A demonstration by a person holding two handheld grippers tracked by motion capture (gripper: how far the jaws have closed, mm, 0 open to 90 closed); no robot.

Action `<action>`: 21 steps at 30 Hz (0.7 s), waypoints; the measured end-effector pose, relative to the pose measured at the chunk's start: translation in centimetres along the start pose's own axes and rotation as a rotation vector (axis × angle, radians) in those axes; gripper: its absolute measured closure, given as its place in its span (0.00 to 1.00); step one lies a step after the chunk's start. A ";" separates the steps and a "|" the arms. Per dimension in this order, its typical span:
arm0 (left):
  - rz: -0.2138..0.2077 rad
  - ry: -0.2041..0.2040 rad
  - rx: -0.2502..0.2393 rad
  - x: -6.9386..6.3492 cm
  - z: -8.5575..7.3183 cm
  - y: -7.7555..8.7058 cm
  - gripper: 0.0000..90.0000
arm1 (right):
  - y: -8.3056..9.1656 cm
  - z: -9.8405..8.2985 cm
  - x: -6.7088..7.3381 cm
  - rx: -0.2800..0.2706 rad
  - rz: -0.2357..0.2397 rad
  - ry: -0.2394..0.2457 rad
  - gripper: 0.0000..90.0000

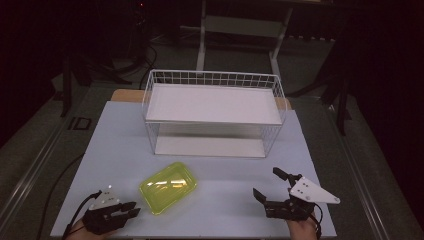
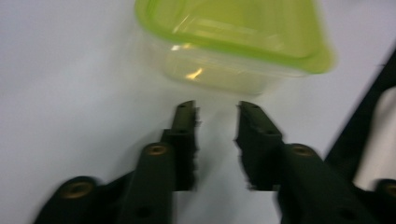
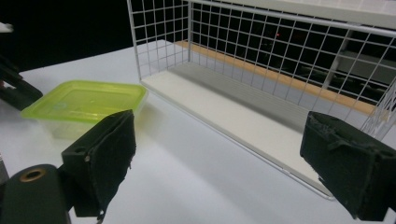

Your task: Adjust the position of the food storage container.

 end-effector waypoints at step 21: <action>0.026 -0.016 0.046 1.4 2.8 -3.8 1.00 | 0.2 -0.1 -0.1 -0.003 0.012 -0.006 0.12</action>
Point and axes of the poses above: each handheld gripper's, and its own axes: y roughly backward along the jaws, z roughly out of its top, x roughly to its left, the point moved 9 cm from there along -y, roughly forward along the jaws
